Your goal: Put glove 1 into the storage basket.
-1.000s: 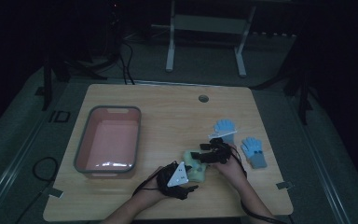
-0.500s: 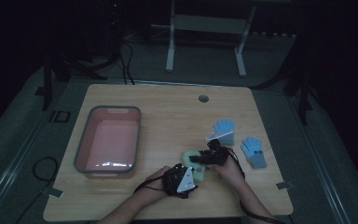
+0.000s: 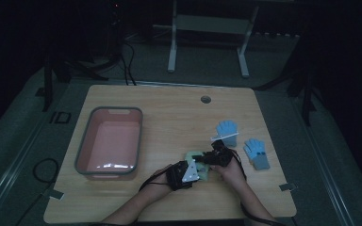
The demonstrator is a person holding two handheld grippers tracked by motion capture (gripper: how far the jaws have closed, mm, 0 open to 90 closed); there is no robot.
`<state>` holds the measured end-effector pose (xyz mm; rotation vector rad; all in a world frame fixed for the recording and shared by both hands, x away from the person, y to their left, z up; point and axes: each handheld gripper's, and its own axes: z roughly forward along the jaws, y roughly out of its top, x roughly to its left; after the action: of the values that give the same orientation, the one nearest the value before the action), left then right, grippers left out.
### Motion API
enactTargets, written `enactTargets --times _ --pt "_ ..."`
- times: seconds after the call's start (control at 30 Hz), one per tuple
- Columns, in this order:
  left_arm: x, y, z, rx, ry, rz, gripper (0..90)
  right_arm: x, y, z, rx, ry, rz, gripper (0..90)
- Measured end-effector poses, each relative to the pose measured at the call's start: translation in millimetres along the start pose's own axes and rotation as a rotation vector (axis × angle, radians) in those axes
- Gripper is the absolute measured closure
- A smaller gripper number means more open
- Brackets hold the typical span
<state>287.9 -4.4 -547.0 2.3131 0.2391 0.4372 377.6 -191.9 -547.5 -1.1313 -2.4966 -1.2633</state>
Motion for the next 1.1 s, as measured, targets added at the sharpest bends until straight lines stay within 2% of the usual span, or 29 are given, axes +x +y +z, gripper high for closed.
enactTargets --times 0.03,0.13,0.2,0.37,0.57,0.63,0.9,0.97,1.1 --pt "0.7 2.1 -1.5 0.011 0.000 0.011 75.2 0.0 0.7 -0.9 -0.004 0.002 0.005 71.3" --pt "3.9 8.3 -8.5 0.019 -0.004 0.006 75.4 1.0 3.9 -3.9 -0.013 0.017 0.014 72.2" --pt "6.1 10.9 -12.9 0.016 -0.001 0.005 75.4 4.0 7.9 -7.6 -0.023 0.016 0.009 72.5" --pt "11.6 18.1 -27.1 0.032 0.021 0.034 75.5 12.8 19.9 -13.2 -0.045 0.027 -0.013 72.6" --pt "20.1 22.2 -43.6 0.046 0.033 0.024 75.5 25.0 35.8 -16.4 -0.063 0.026 -0.043 72.6" --pt "24.6 22.9 -54.4 0.044 0.045 0.020 75.5 34.0 45.4 -15.7 -0.070 0.017 -0.070 72.6" --pt "35.2 21.1 -80.0 0.040 0.071 0.012 75.5 52.4 68.4 -12.0 -0.079 0.029 -0.096 72.6" --pt "35.2 21.1 -80.0 0.040 0.071 0.012 75.5 55.2 72.3 -11.1 -0.080 0.029 -0.100 72.6" --pt "44.6 18.0 -96.3 0.037 0.089 -0.003 75.5 64.2 86.5 -6.6 -0.080 0.032 -0.112 72.6"
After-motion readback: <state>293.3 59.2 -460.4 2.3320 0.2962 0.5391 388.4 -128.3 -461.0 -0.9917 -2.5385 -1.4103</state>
